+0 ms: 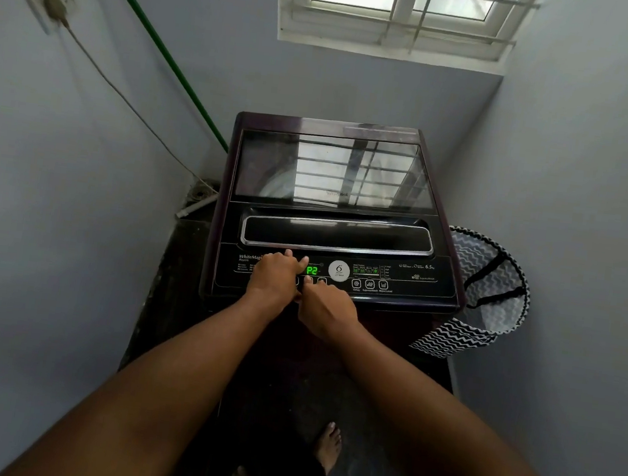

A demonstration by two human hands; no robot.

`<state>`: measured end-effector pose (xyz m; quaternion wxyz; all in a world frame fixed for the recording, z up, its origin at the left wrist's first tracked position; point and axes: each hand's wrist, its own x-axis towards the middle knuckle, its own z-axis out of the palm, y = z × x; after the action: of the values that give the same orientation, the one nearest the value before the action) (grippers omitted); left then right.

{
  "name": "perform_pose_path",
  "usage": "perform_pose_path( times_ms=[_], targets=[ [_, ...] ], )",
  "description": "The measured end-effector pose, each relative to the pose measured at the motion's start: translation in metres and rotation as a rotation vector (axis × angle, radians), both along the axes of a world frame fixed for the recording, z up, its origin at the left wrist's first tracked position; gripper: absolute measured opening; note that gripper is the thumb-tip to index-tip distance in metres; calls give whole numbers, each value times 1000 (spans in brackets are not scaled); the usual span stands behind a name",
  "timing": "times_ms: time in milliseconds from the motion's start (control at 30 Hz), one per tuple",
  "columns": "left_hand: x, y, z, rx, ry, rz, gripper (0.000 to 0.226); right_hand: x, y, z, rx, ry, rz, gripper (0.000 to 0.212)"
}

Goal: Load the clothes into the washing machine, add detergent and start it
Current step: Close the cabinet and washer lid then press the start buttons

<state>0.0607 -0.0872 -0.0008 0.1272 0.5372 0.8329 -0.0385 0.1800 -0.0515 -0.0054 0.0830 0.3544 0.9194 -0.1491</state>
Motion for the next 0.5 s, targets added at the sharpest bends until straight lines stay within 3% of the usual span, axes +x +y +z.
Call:
perform_pose_path(
  times_ms=[267, 500],
  targets=[
    [-2, 1, 0, -54, 1, -17, 86, 21, -10, -8, -11, -59, -3, 74],
    [-1, 0, 0, -50, 18, -26, 87, 27, -14, -11, 17, -26, -30, 77]
  ],
)
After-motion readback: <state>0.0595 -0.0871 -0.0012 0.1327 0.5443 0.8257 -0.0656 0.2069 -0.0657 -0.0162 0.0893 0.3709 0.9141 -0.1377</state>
